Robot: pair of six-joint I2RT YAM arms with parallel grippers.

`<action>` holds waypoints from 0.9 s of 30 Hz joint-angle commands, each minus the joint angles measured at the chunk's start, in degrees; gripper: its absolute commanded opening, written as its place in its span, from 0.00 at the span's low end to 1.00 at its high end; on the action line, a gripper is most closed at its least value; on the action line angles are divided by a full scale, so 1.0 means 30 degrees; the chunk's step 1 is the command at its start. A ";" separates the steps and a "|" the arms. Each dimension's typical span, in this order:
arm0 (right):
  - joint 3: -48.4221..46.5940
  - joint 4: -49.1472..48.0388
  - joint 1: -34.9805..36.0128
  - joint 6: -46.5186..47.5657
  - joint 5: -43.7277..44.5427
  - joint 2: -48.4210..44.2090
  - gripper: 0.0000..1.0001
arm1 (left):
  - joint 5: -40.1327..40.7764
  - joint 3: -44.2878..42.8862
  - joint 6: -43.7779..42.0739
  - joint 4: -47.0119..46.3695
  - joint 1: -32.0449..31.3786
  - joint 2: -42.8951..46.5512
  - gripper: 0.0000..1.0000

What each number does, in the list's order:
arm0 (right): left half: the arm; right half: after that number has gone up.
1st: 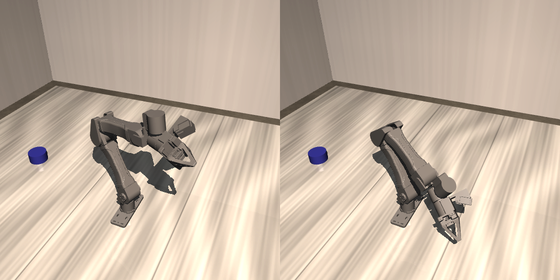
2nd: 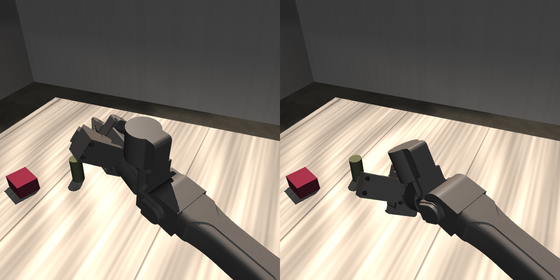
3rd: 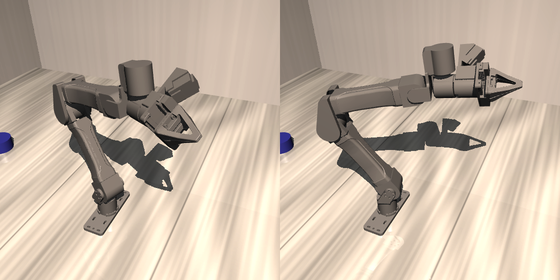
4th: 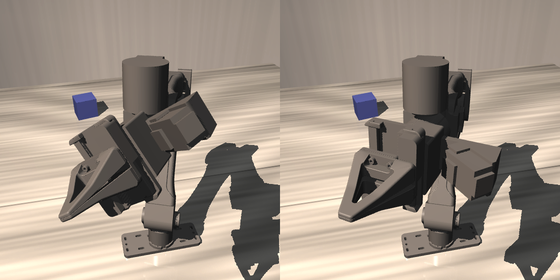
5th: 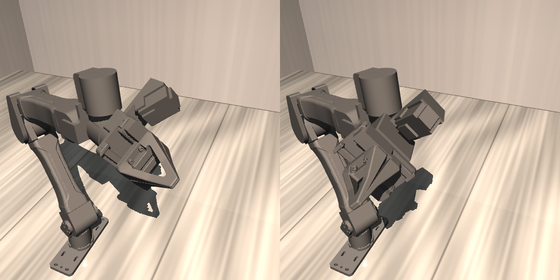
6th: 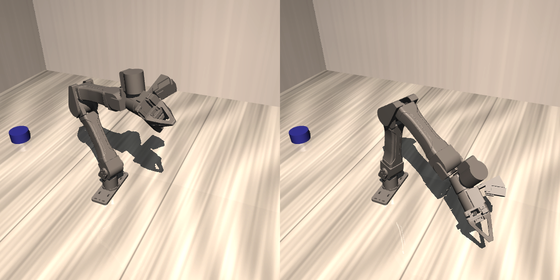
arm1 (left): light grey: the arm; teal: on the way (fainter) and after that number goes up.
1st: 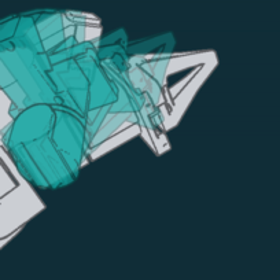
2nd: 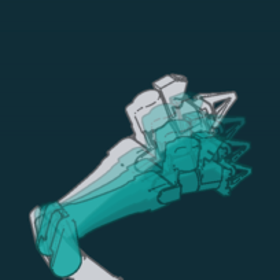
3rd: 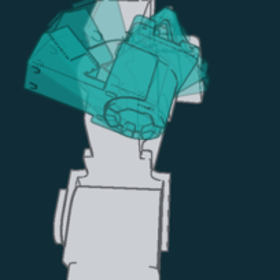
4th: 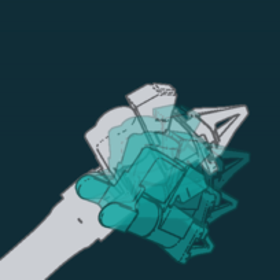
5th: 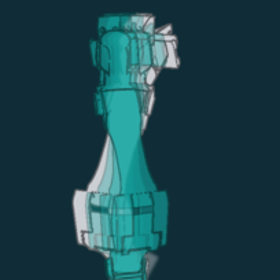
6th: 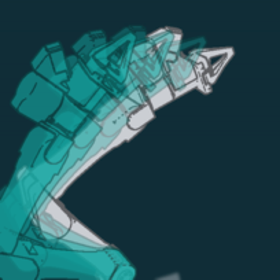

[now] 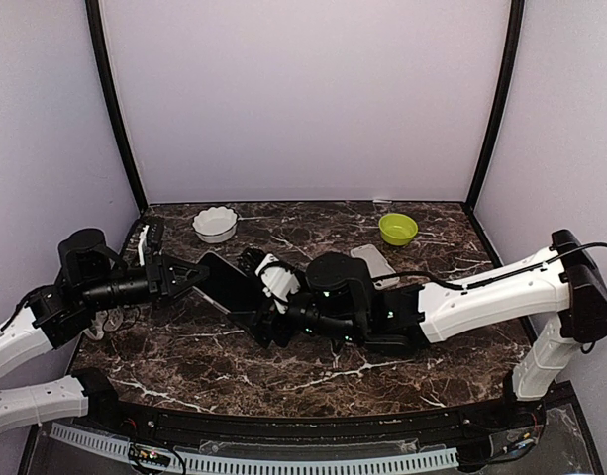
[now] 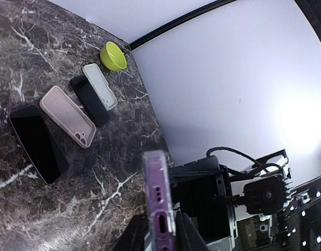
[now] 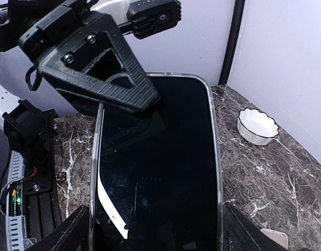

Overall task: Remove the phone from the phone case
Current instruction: Pass from the right arm to the left, then pass from the left arm to the right

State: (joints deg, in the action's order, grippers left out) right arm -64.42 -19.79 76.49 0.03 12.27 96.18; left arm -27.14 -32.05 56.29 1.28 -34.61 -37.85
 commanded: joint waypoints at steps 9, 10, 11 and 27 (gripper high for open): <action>0.0482 -0.2120 -0.0651 -0.0602 0.1020 -0.1293 0.98 | 0.0099 -0.0114 -0.2296 -0.0968 0.0111 0.0537 0.00; 0.0642 -0.1553 -0.1106 -0.1405 0.0349 -0.1712 0.98 | 0.0231 -0.0204 -0.2708 -0.1023 0.0111 0.0770 0.00; 0.0849 -0.1061 -0.1610 -0.1969 -0.0948 -0.2130 0.98 | 0.0273 -0.0224 -0.3507 -0.1091 0.0111 0.0892 0.00; 0.4250 -0.4425 -0.7771 -1.0746 -1.5885 -0.5423 0.98 | 0.1795 -0.0749 -0.3520 -0.9405 0.0113 -0.1262 0.00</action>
State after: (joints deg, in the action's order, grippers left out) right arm -52.51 -24.51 53.43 -22.59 -26.00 78.74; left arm -25.41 -31.81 43.16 -11.66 -34.59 -40.77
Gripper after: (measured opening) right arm 0.985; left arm 0.108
